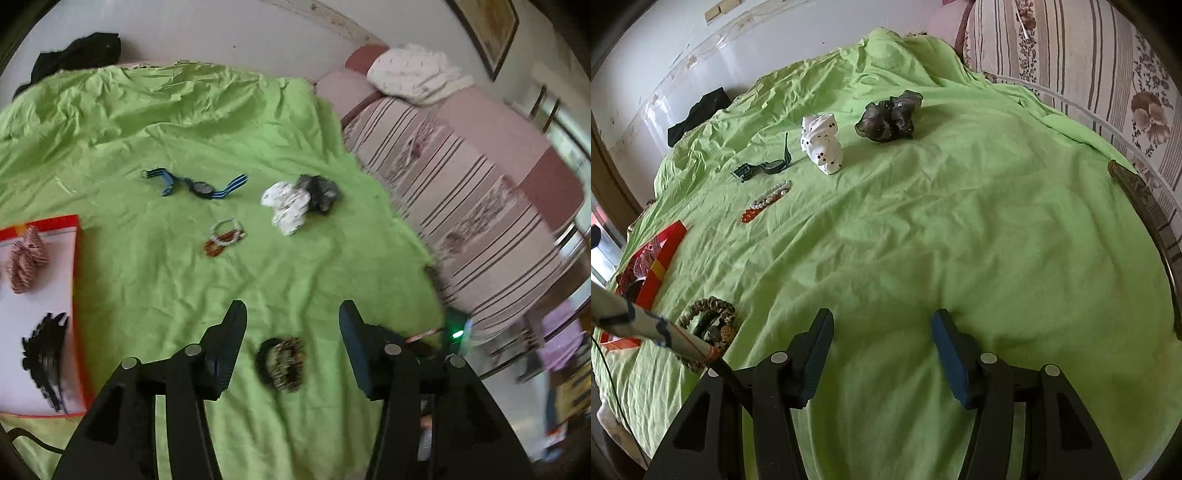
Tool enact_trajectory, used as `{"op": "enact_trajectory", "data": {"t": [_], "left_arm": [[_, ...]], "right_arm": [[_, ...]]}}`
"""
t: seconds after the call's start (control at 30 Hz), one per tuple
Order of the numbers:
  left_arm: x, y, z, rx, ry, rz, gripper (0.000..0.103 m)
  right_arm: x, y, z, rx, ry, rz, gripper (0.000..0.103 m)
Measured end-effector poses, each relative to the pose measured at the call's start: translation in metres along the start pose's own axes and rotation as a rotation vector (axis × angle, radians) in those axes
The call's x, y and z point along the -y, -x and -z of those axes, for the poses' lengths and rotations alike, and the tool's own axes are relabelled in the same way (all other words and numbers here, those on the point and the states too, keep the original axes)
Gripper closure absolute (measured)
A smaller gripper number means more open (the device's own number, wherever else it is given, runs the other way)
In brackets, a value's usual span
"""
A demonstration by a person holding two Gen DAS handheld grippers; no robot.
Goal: Organize jewelry
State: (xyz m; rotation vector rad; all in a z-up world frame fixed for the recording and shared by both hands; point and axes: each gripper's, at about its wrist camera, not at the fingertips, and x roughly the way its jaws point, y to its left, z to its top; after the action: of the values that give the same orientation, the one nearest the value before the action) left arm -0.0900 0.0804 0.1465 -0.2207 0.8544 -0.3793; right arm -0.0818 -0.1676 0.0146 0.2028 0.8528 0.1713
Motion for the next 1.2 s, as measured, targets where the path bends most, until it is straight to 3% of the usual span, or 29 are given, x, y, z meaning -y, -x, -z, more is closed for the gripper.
{"op": "enact_trajectory", "data": {"t": [0.23, 0.37, 0.5, 0.53, 0.63, 0.9, 1.03, 1.2], "left_arm": [[-0.033, -0.042, 0.036, -0.144, 0.115, -0.01, 0.053], [-0.018, -0.062, 0.047, -0.182, 0.033, -0.002, 0.067], [0.002, -0.088, 0.056, -0.235, -0.05, -0.007, 0.069], [0.003, -0.097, 0.058, -0.246, -0.057, -0.021, 0.073], [-0.001, -0.111, 0.061, -0.268, -0.052, -0.064, 0.103], [-0.03, -0.053, 0.033, -0.094, 0.077, -0.048, 0.103], [-0.041, -0.057, 0.036, -0.121, 0.094, -0.017, 0.103], [-0.017, -0.084, 0.053, -0.185, 0.014, 0.033, 0.103]], "right_arm": [[0.001, 0.004, 0.001, -0.004, -0.029, -0.059, 0.043], [0.0, 0.003, 0.001, -0.009, -0.031, -0.06, 0.043], [-0.001, 0.001, 0.0, -0.011, -0.028, -0.059, 0.043], [-0.001, 0.001, 0.0, -0.011, -0.027, -0.059, 0.042], [-0.002, 0.0, 0.0, -0.011, -0.022, -0.054, 0.042], [-0.005, -0.003, -0.001, -0.011, -0.008, -0.046, 0.039], [-0.008, -0.004, -0.001, -0.01, 0.003, -0.037, 0.036], [-0.015, -0.006, 0.001, -0.007, 0.039, -0.009, 0.033]]}}
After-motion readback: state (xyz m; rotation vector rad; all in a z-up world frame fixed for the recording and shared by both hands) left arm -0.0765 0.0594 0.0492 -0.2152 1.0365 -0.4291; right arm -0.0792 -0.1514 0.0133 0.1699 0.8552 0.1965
